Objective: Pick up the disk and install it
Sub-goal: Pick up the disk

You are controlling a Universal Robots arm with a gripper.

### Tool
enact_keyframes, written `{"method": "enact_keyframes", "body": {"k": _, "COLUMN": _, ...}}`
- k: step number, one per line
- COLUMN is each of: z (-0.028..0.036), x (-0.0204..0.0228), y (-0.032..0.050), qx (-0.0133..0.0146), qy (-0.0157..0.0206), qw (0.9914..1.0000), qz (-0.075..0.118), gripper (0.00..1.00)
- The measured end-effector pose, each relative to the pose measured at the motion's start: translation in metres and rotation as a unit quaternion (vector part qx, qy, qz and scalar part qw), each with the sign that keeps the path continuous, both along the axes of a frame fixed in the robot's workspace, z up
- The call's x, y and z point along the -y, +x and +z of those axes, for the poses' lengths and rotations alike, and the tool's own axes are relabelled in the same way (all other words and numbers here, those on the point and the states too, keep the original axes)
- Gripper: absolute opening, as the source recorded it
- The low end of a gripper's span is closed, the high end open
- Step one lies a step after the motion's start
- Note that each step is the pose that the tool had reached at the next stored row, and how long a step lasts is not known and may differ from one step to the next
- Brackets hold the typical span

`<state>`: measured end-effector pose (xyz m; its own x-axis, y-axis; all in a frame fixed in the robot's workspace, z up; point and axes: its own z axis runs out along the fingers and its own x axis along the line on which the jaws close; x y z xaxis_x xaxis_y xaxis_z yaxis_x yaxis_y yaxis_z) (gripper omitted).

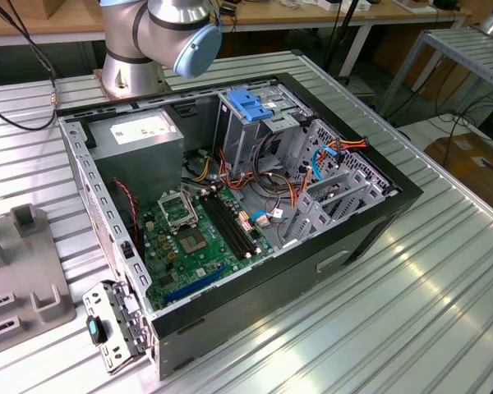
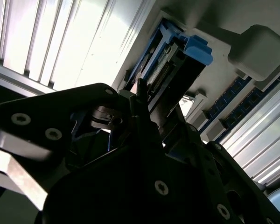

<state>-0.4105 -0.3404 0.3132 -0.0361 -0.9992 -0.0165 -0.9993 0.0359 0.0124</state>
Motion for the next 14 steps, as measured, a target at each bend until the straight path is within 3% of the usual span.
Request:
{"method": "enact_keyframes", "body": {"k": 6, "z": 0.0194, "x": 0.0000, "y": 0.0000, "qx": 0.0000, "qy": -0.0001, "qw": 1.00000, "qz": 0.000, "gripper": 0.35}}
{"method": "enact_keyframes", "body": {"k": 9, "z": 0.0408, "x": 0.0000, "y": 0.0000, "qx": 0.0000, "qy": -0.0003, "qw": 1.00000, "qz": 0.000, "gripper": 0.35}}
{"method": "enact_keyframes", "body": {"k": 12, "z": 0.0510, "x": 0.0000, "y": 0.0000, "qx": 0.0000, "qy": -0.0003, "qw": 1.00000, "qz": 0.000, "gripper": 0.35}}
{"method": "enact_keyframes", "body": {"k": 14, "z": 0.0521, "x": 0.0000, "y": 0.0000, "qx": 0.0001, "qy": -0.0003, "qw": 1.00000, "qz": 0.000, "gripper": 0.35}}
